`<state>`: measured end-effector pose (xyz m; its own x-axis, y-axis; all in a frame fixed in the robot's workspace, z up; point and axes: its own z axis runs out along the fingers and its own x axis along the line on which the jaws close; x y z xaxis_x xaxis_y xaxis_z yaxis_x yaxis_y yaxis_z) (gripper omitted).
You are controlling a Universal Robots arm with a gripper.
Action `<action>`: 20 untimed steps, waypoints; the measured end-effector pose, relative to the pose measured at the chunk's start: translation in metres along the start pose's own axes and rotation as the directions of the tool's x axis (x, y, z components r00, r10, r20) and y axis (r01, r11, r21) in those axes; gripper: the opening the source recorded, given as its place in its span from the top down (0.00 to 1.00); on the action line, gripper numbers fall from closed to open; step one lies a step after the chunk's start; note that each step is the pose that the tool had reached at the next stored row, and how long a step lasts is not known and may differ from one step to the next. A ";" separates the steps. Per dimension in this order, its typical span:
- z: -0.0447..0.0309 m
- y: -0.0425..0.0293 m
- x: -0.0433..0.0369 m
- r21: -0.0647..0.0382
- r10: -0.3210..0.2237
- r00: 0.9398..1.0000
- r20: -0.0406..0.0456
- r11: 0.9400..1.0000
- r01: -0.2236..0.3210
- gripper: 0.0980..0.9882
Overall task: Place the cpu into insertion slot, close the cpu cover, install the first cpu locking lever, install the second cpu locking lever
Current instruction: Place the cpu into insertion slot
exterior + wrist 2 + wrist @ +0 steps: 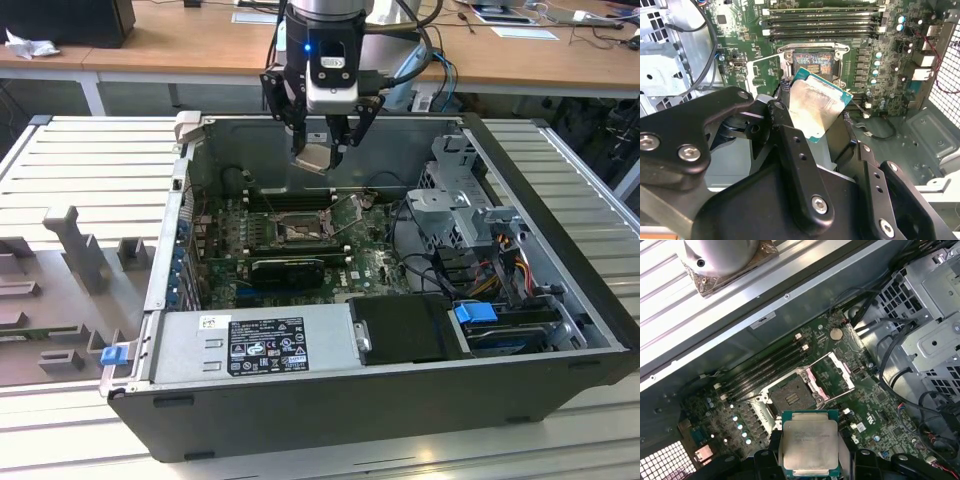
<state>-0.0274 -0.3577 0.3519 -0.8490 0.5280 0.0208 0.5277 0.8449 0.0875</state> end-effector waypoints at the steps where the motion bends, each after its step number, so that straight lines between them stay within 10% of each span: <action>1: 0.0000 0.0000 0.0000 0.000 0.002 1.000 0.000 1.000 -0.002 0.52; 20: 0.0013 -0.0001 0.0000 -0.002 0.072 0.997 0.006 0.997 -0.072 0.52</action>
<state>-0.0274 -0.3577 0.3506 -0.8086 0.5880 0.0208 0.5873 0.8046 0.0875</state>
